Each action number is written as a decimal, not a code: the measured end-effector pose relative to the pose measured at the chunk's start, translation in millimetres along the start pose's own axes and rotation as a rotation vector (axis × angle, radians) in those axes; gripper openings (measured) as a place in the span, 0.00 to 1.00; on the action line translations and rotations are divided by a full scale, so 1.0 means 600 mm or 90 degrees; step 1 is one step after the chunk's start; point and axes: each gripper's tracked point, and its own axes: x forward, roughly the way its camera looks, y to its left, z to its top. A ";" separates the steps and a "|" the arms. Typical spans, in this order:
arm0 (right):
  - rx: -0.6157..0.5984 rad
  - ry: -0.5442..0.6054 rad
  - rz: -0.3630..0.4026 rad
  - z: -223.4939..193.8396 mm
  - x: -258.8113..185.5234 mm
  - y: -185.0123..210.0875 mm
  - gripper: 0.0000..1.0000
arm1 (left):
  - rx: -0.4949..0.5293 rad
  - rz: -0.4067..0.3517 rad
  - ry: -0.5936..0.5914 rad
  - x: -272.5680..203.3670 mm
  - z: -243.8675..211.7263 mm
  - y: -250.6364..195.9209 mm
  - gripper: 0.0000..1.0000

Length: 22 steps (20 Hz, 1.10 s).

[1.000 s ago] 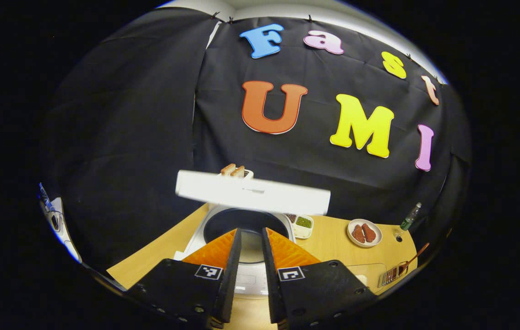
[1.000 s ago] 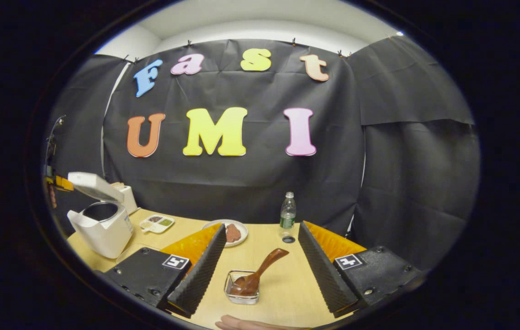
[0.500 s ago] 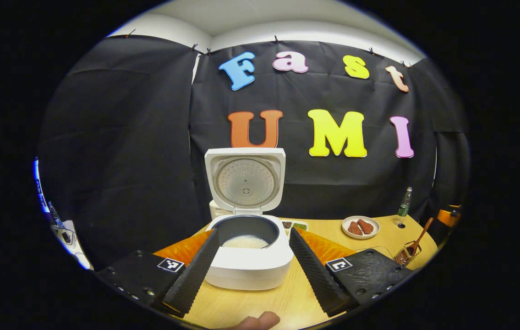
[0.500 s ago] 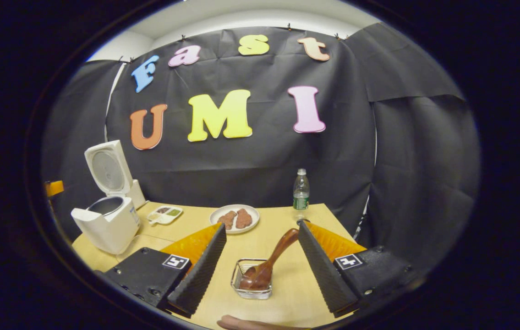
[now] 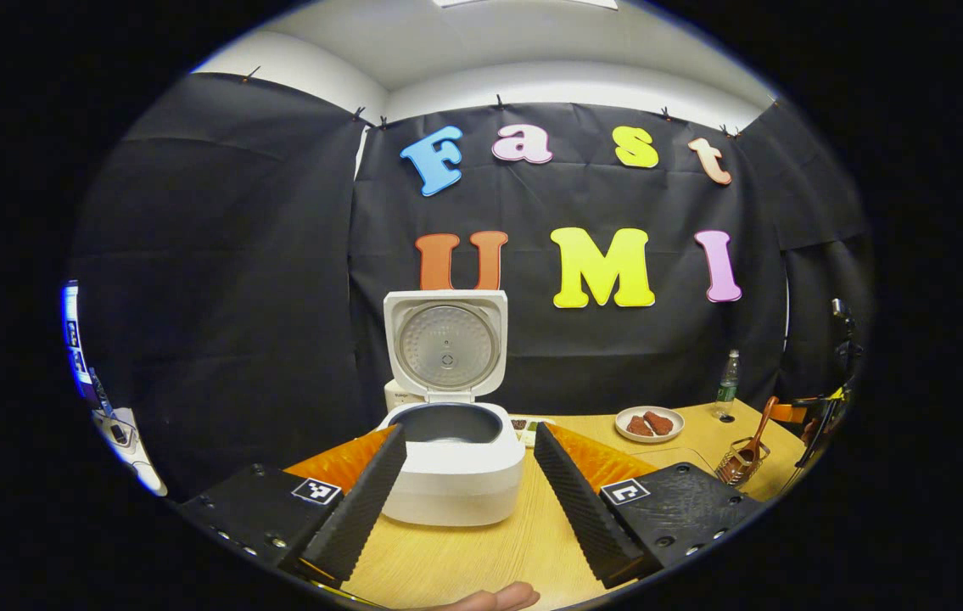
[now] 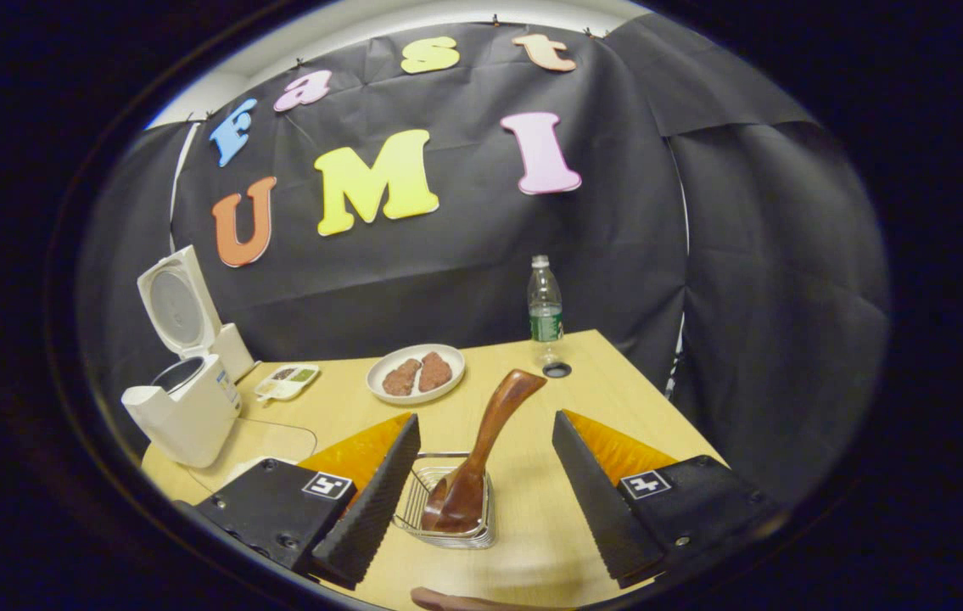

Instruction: Close the left gripper, press the button to open the rice cooker; take a wooden spoon from the chopstick holder with the right hand, scoop a spoonful of rice and pour it into the rice cooker, then put the wooden spoon back into the chopstick holder.

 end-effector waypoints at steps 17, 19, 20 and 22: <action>0.148 0.132 0.026 -0.066 0.150 0.010 0.54 | 0.000 -0.017 0.035 -0.029 -0.025 -0.009 0.96; 0.147 0.126 0.017 -0.060 0.147 0.010 0.21 | -0.002 -0.021 0.036 -0.031 -0.025 -0.009 0.96; 0.140 0.125 0.021 -0.060 0.138 0.014 0.19 | -0.003 -0.024 0.035 -0.035 -0.025 -0.009 0.96; 0.129 0.104 0.016 -0.043 0.124 0.014 0.19 | 0.001 -0.027 0.033 -0.039 -0.025 -0.008 0.96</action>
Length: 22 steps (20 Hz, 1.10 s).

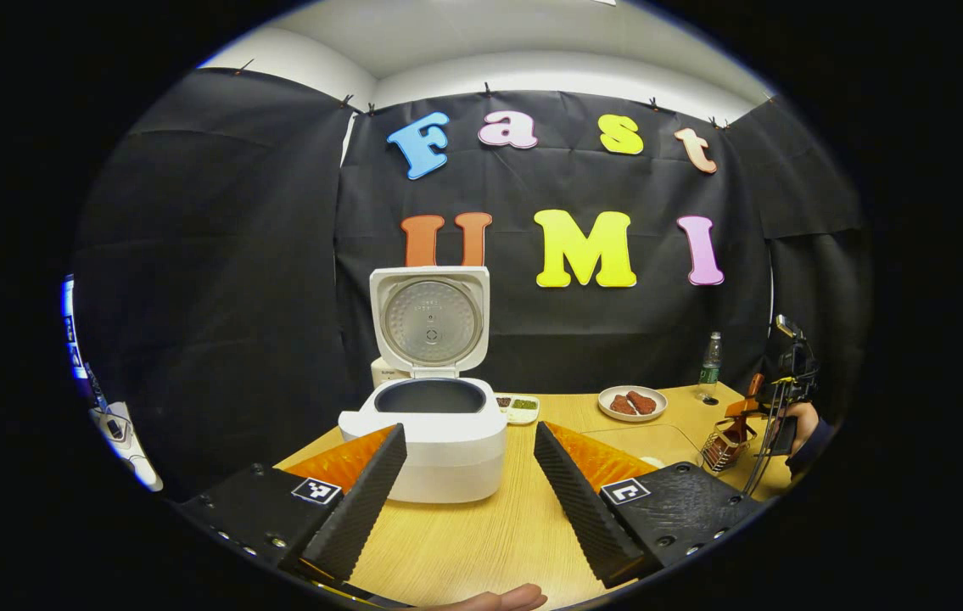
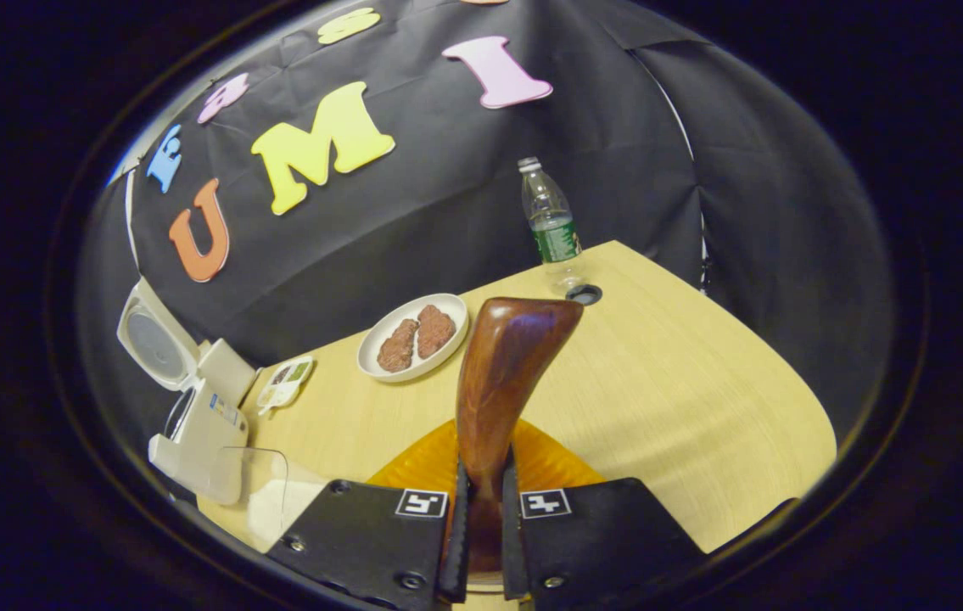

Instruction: Close the left gripper, press the button to open the rice cooker; take a wooden spoon from the chopstick holder with the right hand, scoop a spoonful of rice and pour it into the rice cooker, then put the wooden spoon back into the chopstick holder.

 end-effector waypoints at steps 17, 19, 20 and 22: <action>-0.161 -0.191 0.015 0.067 -0.181 0.167 0.13 | -0.033 -0.017 0.004 -0.023 -0.036 0.054 0.96; -0.175 -0.193 0.027 0.057 -0.187 0.201 0.13 | -0.036 -0.014 0.006 -0.025 -0.042 0.064 0.95; -0.182 -0.196 0.034 0.055 -0.188 0.220 0.13 | -0.037 -0.012 0.007 -0.028 -0.044 0.069 0.95; -0.190 -0.203 0.045 0.050 -0.189 0.252 0.13 | -0.040 -0.008 0.009 -0.034 -0.048 0.080 0.96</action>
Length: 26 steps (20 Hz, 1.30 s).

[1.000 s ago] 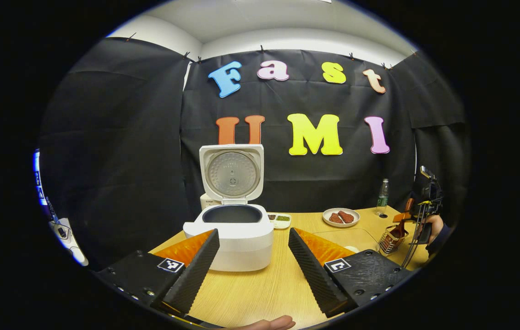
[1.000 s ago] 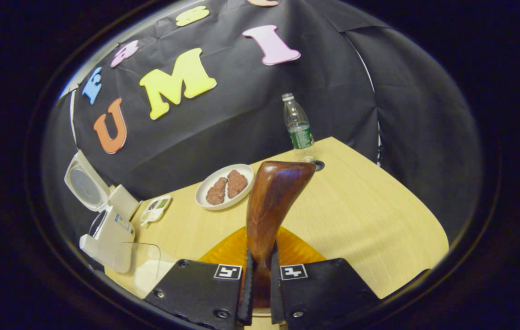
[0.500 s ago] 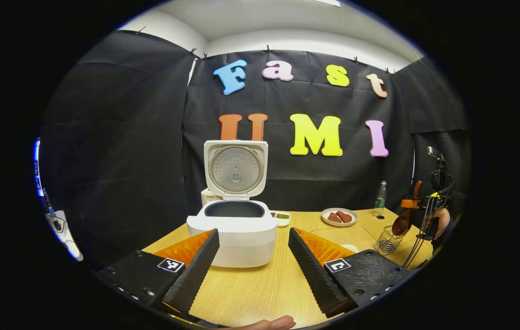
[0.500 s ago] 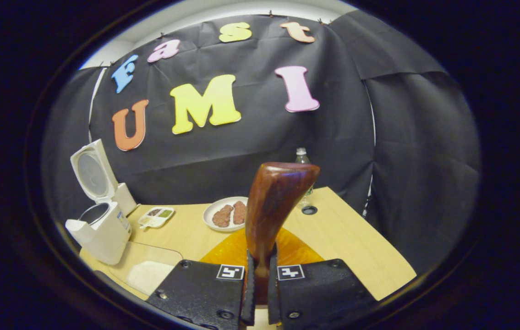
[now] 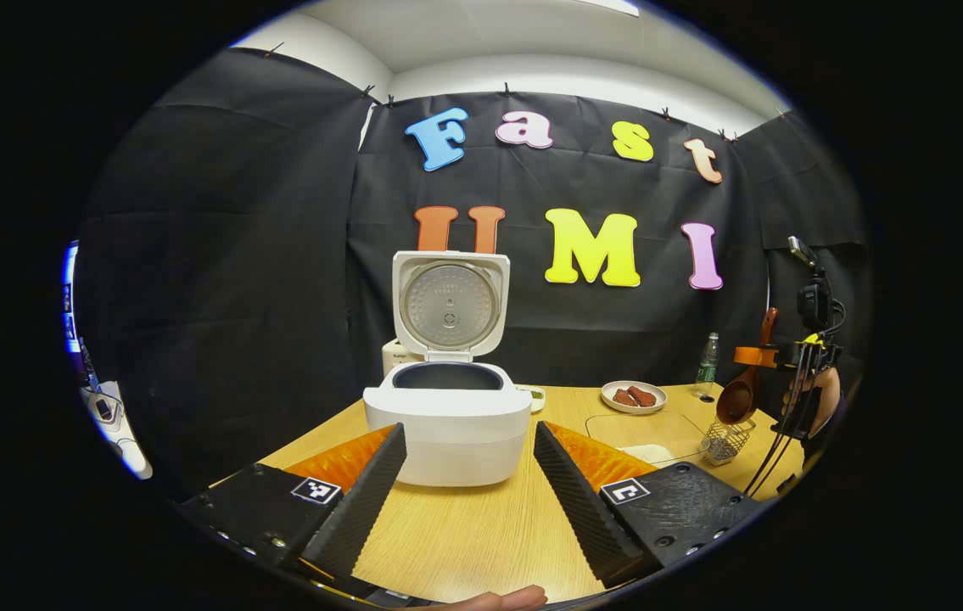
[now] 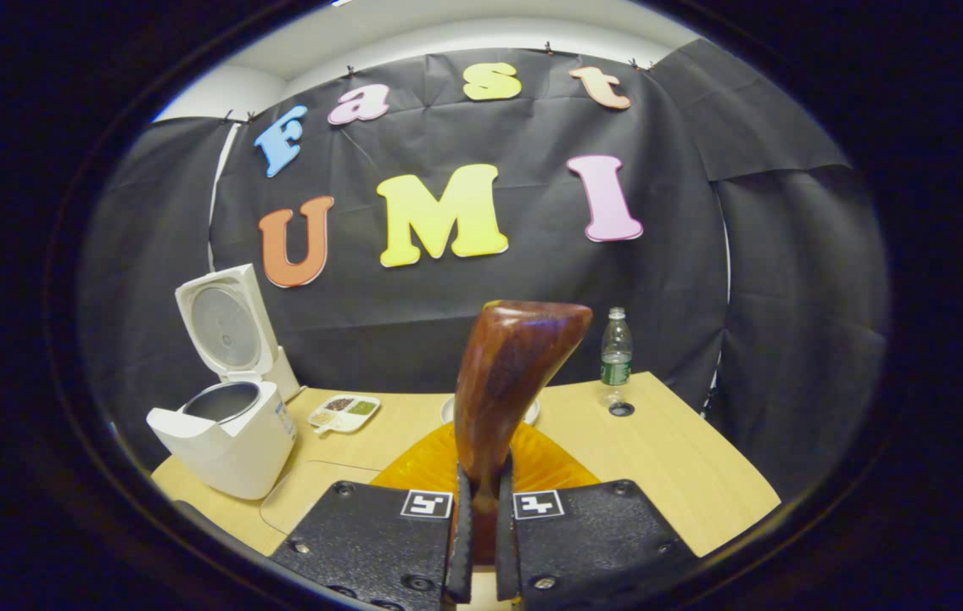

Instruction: Close the left gripper, press the button to open the rice cooker; take a wooden spoon from the chopstick holder with the right hand, scoop a spoonful of rice and pour it into the rice cooker, then put the wooden spoon back into the chopstick holder.

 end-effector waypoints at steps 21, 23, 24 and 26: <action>-0.096 0.046 -0.049 -0.218 0.090 0.138 0.15 | 0.015 -0.017 0.002 -0.004 -0.017 0.012 0.95; -0.047 0.074 -0.008 -0.241 0.083 0.174 0.15 | 0.013 -0.015 0.010 0.001 -0.022 0.014 0.95; -0.034 0.080 0.000 -0.243 0.081 0.183 0.14 | 0.012 -0.015 0.011 0.001 -0.023 0.014 0.95; -0.017 0.084 0.007 -0.245 0.074 0.195 0.15 | 0.013 -0.017 0.009 0.000 -0.021 0.012 0.95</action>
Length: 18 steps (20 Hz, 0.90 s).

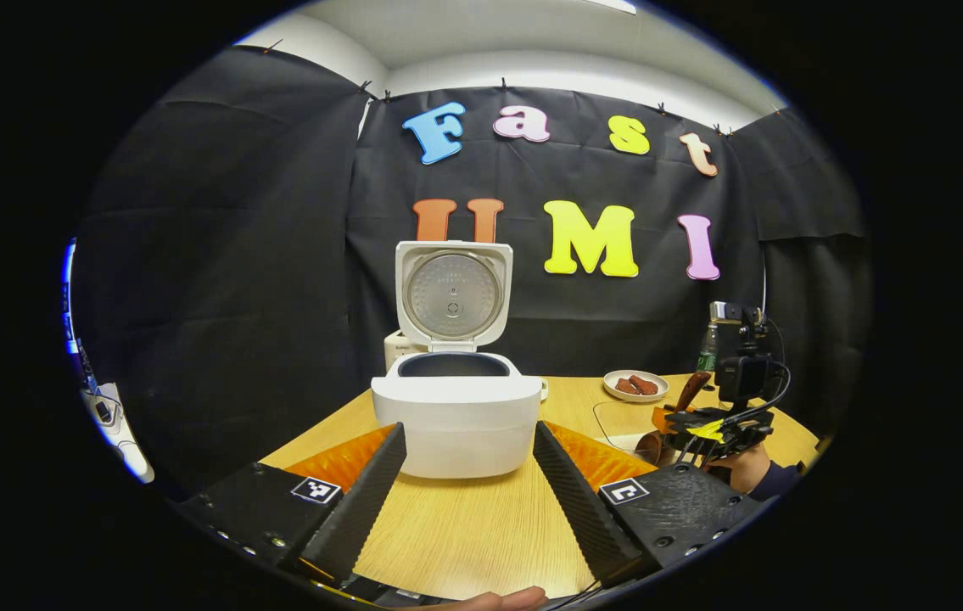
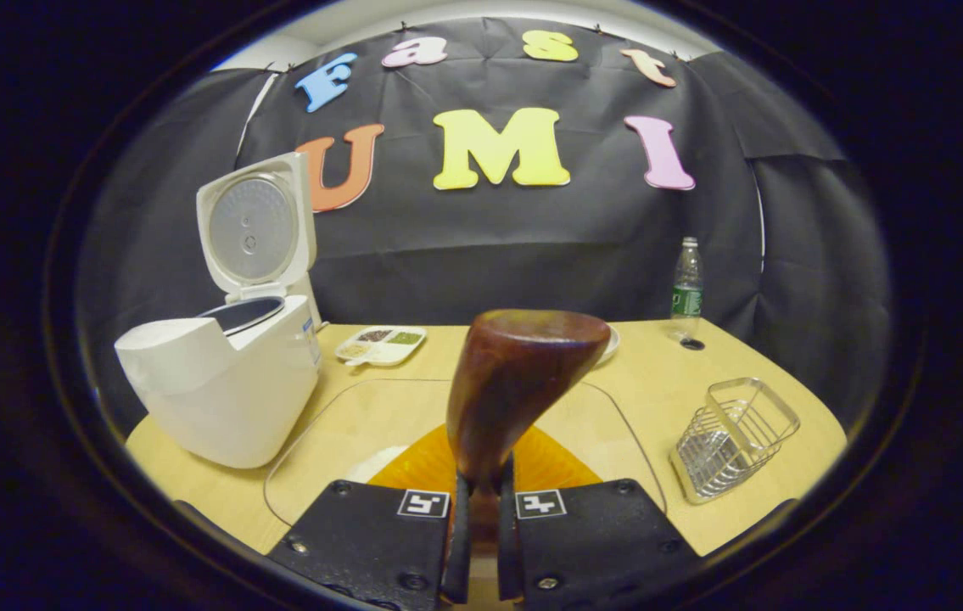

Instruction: Close the left gripper, press the button to open the rice cooker; take a wooden spoon from the chopstick holder with the right hand, scoop a spoonful of rice and pour it into the rice cooker, then put the wooden spoon back into the chopstick holder.

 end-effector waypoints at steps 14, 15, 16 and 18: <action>0.342 0.067 0.156 0.022 -0.021 0.028 0.14 | 0.017 0.008 0.005 0.001 -0.003 0.003 0.95; 0.369 0.064 0.163 0.028 -0.025 0.021 0.14 | 0.018 0.009 0.006 0.004 -0.002 0.001 0.95; 0.398 0.059 0.167 0.035 -0.027 0.011 0.13 | 0.018 0.009 0.006 0.004 -0.002 0.001 0.95; 0.442 0.041 0.172 0.050 -0.031 -0.012 0.14 | 0.016 0.009 0.007 0.009 -0.003 -0.001 0.95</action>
